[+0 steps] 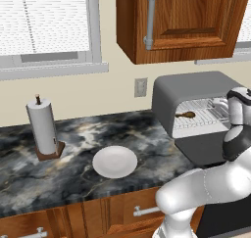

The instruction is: Open the toaster oven door. Place the bread on the top rack in the toaster oven and place the chicken drumstick on the bottom rack.

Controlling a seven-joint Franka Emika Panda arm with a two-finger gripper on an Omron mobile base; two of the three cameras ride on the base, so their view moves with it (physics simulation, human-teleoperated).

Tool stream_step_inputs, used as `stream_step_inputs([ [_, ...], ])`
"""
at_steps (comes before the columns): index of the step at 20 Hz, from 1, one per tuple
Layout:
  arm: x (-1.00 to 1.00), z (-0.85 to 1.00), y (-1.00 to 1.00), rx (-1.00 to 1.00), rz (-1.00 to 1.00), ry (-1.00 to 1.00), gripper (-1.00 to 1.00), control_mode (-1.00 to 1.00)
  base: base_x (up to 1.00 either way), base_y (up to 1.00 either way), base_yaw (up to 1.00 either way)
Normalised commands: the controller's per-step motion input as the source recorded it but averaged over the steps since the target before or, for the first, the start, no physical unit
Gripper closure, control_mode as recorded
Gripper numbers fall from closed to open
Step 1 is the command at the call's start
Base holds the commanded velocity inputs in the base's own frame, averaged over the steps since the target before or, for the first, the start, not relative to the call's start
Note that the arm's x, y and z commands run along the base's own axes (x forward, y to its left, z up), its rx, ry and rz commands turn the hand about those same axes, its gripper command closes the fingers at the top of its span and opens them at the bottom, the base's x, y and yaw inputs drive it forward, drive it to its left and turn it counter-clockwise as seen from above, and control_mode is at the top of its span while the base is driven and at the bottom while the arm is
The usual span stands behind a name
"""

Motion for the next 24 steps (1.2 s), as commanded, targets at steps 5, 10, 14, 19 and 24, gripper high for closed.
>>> stream_step_inputs([
  [5,0.11,-0.12,0.00,-0.01,-0.02,-0.17,-1.00,-1.00,0.00,0.00,0.00],
  [10,0.06,-0.09,0.00,-0.07,0.00,-0.11,-1.00,-1.00,0.00,0.00,0.00],
  [14,0.00,-0.01,0.00,-0.11,0.00,-0.05,-1.00,-1.00,0.00,0.00,0.00],
  [19,0.00,0.09,0.05,-0.08,-0.04,-0.01,-1.00,-1.00,0.00,0.00,0.00],
  [24,0.00,0.19,0.00,-0.09,-0.09,0.00,-1.00,-1.00,0.00,0.00,0.00],
])
